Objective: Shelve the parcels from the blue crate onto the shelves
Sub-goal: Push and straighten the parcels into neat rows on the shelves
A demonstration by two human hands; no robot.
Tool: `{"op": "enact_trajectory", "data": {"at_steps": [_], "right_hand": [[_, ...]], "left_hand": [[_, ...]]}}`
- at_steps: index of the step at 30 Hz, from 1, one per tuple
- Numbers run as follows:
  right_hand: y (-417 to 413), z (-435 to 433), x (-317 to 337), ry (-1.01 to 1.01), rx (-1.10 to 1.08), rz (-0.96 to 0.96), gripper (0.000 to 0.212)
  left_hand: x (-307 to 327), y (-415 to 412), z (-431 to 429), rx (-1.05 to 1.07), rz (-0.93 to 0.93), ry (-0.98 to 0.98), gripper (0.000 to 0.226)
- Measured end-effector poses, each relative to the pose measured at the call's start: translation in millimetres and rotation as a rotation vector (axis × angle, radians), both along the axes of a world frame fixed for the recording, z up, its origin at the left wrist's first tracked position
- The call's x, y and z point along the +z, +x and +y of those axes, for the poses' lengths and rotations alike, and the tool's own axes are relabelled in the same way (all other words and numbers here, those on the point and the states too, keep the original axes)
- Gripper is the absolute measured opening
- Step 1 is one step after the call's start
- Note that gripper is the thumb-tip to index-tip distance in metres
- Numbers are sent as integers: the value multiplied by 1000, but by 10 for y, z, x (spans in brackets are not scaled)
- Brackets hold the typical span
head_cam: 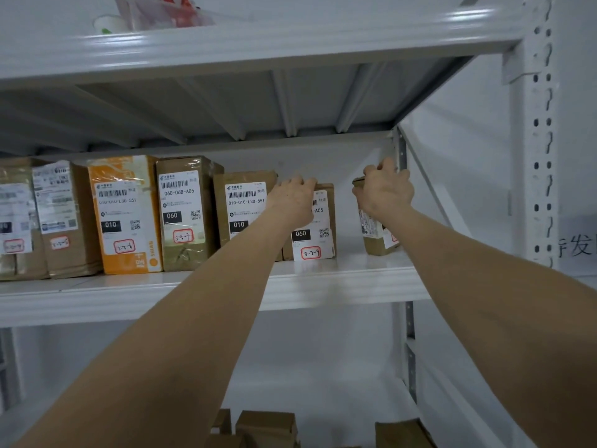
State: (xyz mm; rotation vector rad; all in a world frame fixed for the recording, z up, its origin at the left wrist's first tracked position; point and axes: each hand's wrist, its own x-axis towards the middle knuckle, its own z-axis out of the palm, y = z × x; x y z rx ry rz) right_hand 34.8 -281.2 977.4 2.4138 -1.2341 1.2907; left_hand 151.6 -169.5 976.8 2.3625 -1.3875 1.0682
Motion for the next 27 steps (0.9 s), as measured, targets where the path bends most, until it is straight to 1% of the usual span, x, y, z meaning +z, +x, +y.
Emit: {"op": "enact_trajectory", "data": {"at_steps": [3, 5, 9, 11, 14, 16, 18, 20, 23, 25, 26, 27], "right_hand": [[-6, -1, 8, 49, 15, -62, 46], [-45, -36, -13, 37, 6, -77, 44], [-190, -159, 1, 27, 16, -57, 42], [-248, -190, 6, 2, -5, -46, 43], [-279, -238, -1, 10, 15, -120, 44], [-291, -247, 19, 79, 82, -180, 45], [-314, -209, 55, 143, 130, -250, 47], [-324, -144, 57, 136, 159, -316, 49], [-310, -118, 33, 103, 235, -414, 46], [-344, -209, -6, 105, 267, -428, 41], [-394, -261, -41, 140, 279, -439, 43], [-427, -348, -94, 225, 296, -457, 53]], "left_hand": [[1, -38, -51, 41, 5, -2, 69], [7, -83, -83, 26, -20, -21, 69], [19, -218, -153, -108, -71, -97, 60], [25, -332, -228, -168, -53, -77, 62], [39, -528, -395, -304, 89, -57, 69], [55, -632, -504, -391, 233, -76, 77], [73, -690, -610, -432, 379, -119, 82], [86, -719, -723, -437, 455, -147, 77], [91, -731, -852, -412, 481, -223, 54], [127, -734, -861, -432, 534, -265, 50], [153, -726, -845, -461, 565, -274, 50], [180, -704, -823, -494, 597, -278, 49]]}}
